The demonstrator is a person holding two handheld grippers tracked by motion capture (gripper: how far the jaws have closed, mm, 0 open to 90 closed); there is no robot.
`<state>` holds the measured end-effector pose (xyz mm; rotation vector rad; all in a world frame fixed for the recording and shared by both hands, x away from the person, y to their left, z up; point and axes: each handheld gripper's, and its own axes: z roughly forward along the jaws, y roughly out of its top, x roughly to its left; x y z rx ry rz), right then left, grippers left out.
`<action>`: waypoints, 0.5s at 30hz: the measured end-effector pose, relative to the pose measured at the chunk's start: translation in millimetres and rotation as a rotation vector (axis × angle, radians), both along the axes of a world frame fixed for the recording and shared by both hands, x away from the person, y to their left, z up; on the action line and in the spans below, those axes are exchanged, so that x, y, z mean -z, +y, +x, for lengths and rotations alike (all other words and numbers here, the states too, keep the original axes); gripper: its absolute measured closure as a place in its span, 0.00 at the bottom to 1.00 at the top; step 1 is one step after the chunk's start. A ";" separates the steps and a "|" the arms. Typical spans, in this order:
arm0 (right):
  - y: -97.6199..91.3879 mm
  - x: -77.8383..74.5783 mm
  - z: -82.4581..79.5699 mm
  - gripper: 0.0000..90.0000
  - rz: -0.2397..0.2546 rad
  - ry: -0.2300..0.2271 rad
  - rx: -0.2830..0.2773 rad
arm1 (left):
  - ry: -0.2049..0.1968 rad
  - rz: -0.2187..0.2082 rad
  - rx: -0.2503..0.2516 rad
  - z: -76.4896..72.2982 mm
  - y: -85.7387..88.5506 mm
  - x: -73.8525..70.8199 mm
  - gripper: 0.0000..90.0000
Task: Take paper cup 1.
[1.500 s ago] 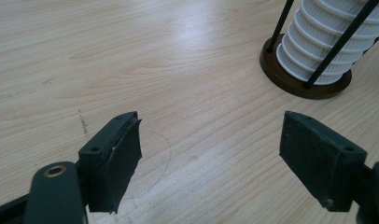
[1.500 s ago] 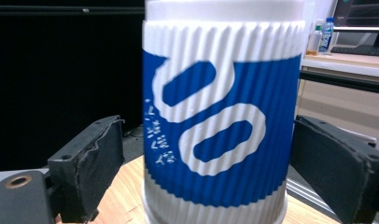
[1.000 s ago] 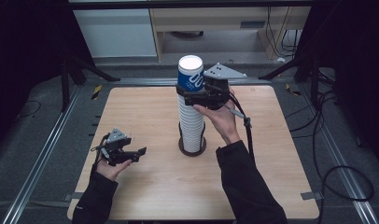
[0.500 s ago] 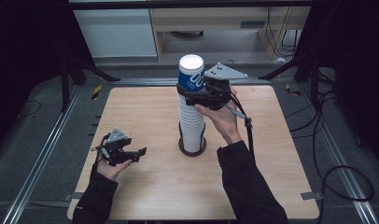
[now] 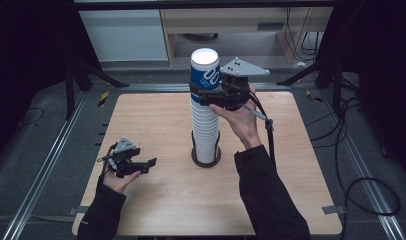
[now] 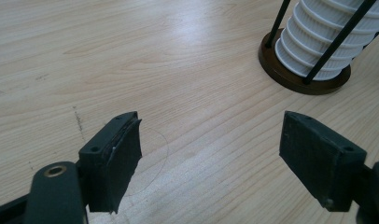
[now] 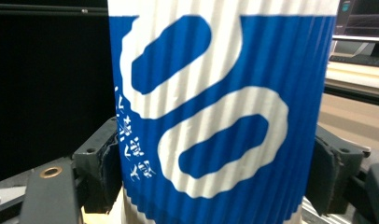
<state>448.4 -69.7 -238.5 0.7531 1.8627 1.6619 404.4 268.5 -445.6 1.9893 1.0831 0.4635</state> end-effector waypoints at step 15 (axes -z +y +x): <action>-5.7 -30.4 -3.9 0.23 0.029 -0.043 0.008 | -0.002 -0.001 -0.002 0.0 -0.4 0.2 0.22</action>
